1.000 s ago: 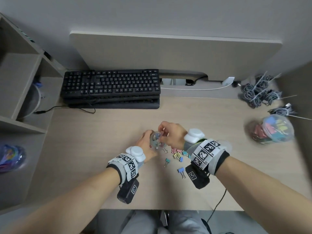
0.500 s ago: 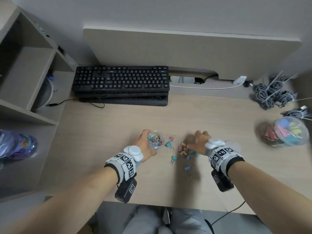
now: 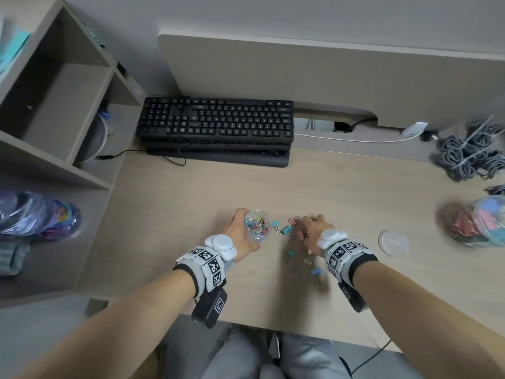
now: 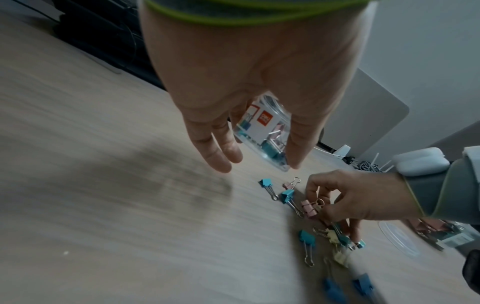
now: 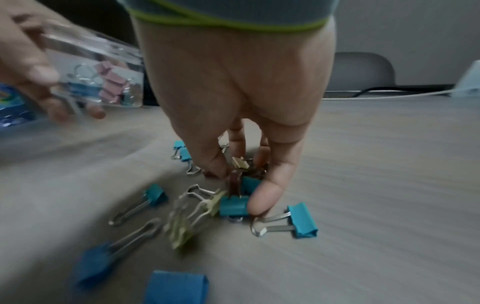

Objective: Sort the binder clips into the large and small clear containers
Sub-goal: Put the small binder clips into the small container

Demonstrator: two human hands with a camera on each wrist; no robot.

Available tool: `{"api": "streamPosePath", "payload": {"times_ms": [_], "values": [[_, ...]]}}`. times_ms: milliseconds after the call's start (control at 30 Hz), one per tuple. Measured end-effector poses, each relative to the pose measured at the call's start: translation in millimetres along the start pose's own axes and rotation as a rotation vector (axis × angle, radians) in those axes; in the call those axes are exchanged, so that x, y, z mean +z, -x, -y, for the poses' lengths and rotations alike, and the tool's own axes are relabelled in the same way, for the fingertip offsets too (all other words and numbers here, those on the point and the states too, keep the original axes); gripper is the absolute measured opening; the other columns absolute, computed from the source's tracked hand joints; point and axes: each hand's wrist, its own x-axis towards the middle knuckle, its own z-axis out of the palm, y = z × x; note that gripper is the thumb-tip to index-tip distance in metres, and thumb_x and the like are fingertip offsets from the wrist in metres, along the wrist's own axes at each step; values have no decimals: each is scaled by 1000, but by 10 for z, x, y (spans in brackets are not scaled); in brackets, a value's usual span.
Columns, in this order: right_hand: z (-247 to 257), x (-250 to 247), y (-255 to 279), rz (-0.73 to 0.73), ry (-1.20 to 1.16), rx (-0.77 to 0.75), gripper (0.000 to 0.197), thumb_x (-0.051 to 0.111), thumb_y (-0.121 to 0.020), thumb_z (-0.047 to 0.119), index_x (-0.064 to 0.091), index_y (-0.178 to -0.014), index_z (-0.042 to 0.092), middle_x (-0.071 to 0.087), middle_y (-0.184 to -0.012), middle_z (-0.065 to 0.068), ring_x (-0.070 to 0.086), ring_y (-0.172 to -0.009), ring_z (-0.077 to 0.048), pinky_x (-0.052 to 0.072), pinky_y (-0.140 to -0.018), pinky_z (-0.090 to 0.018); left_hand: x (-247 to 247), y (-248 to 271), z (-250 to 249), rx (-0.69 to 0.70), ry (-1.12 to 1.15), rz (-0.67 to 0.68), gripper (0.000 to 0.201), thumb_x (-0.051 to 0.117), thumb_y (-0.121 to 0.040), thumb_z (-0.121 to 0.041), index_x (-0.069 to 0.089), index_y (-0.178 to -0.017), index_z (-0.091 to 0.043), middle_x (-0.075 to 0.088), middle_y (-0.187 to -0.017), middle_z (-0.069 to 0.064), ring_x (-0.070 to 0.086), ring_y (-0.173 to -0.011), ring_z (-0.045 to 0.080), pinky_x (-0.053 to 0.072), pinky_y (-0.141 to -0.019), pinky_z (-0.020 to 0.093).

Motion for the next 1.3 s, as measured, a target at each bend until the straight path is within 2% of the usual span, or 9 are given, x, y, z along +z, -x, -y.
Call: {"api": "streamPosePath", "payload": {"times_ms": [167,233,433,533,633,867,1133,1233,1300], "values": [[-207,-127,-77,-9,-145,-60,9,49,-94,10,55,-100,11,51,-87,-1,48,-73,-16,34,-55,-16,15,-18,3,-3,4,25,82,81,-71,-12,31,-136,-19,56,-119,7,62,-97,28,54,-70,33],[-243,-111,-63,-91,-241,-31,12,48,-91,5,55,-90,15,52,-79,0,48,-66,-16,29,-47,-17,30,-28,-11,-2,0,33,83,80,-71,-11,30,-136,-18,55,-120,8,61,-98,28,57,-74,38],[-411,-18,26,-156,-432,35,8,56,-85,18,59,-91,13,60,-87,-4,57,-74,-23,47,-58,-28,141,-114,-56,-2,-10,78,81,77,-76,-4,28,-140,-15,50,-122,12,55,-85,21,43,-55,19],[-424,90,81,-73,-315,29,41,59,-86,48,45,-111,19,51,-107,-6,59,-81,-25,49,-67,-37,165,-137,-64,9,-10,87,81,77,-76,-3,28,-140,-15,50,-122,12,55,-80,18,43,-53,18],[-321,151,124,-113,-266,-46,68,70,-76,55,39,-128,23,40,-121,-7,57,-101,-31,51,-79,-42,163,-146,-50,23,-24,90,80,78,-74,-6,30,-138,-16,52,-121,12,56,-82,21,45,-56,22],[107,217,63,-74,-39,-84,65,64,-83,4,32,-138,16,32,-137,-12,46,-120,-33,50,-87,-41,137,-149,52,26,-52,95,80,80,-72,-11,31,-135,-17,56,-118,11,57,-86,21,46,-62,22],[81,127,-20,-14,-127,8,50,55,-92,7,38,-138,17,46,-135,-5,56,-117,-29,45,-79,-36,146,-143,144,10,-100,88,80,80,-72,-14,32,-136,-18,56,-116,9,53,-81,18,39,-56,17],[-63,48,32,-30,-134,6,31,55,-93,6,53,-124,7,58,-121,2,60,-100,-18,35,-60,-18,179,-154,119,23,-95,107,79,80,-73,-12,32,-135,-17,56,-117,11,52,-81,16,38,-55,14],[-178,39,69,-35,-209,-13,20,54,-89,4,57,-107,12,58,-106,1,58,-88,-20,35,-58,-20,194,-153,87,29,-100,115,78,79,-74,-12,32,-135,-16,56,-117,11,51,-79,15,37,-52,12]]}}
